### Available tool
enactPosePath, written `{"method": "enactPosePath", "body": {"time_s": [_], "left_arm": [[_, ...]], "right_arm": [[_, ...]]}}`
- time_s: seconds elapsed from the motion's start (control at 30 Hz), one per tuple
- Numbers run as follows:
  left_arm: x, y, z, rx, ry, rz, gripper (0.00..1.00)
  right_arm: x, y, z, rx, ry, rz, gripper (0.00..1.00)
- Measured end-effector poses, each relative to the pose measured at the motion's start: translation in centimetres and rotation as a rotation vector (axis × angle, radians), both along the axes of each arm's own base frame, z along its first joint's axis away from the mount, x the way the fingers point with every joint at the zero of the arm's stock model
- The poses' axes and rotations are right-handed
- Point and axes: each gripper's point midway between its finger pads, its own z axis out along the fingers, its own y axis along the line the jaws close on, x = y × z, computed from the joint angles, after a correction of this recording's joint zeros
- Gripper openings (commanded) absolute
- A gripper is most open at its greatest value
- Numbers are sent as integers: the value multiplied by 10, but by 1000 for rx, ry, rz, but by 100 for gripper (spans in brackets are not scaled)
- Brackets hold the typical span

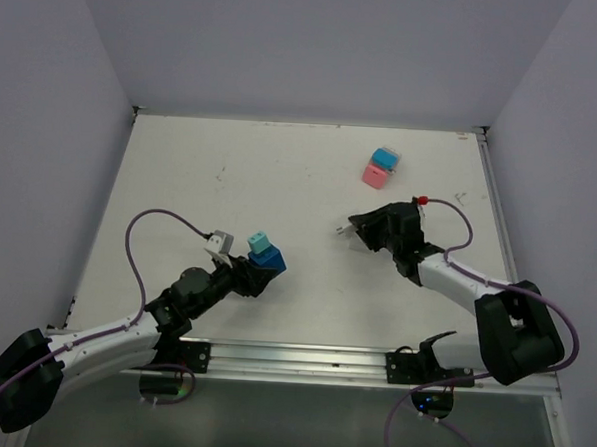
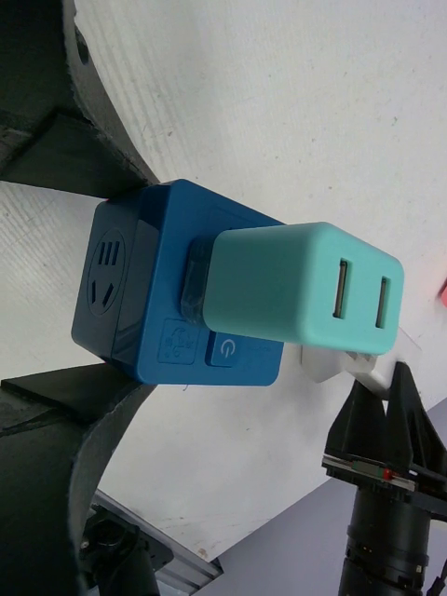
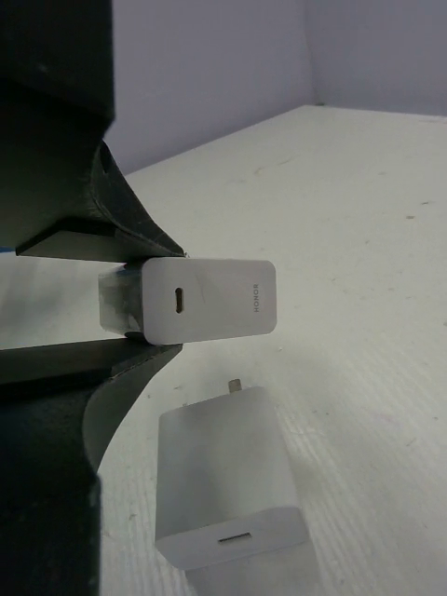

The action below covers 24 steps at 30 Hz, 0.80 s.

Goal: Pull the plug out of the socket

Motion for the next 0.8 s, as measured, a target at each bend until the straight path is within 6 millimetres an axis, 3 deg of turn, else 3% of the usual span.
{"method": "enactPosePath", "body": {"time_s": [0.2,0.43,0.53,0.63,0.8], "left_arm": [[-4,-2,-5,41,-13,-39,0],[-15,-2,-27,149,0,-115,0],[-20,-5,-32,190,5,-167,0],[-22,-10,-30,215,3,-208,0],[-23,-17,-24,221,-16,-251,0]], "right_arm": [[-15,35,-21,-41,28,299,0],[-30,52,-50,-50,72,467,4],[-31,58,-53,-34,66,513,13],[-31,61,-54,-37,52,541,40],[-35,56,-60,-81,58,561,65]]}}
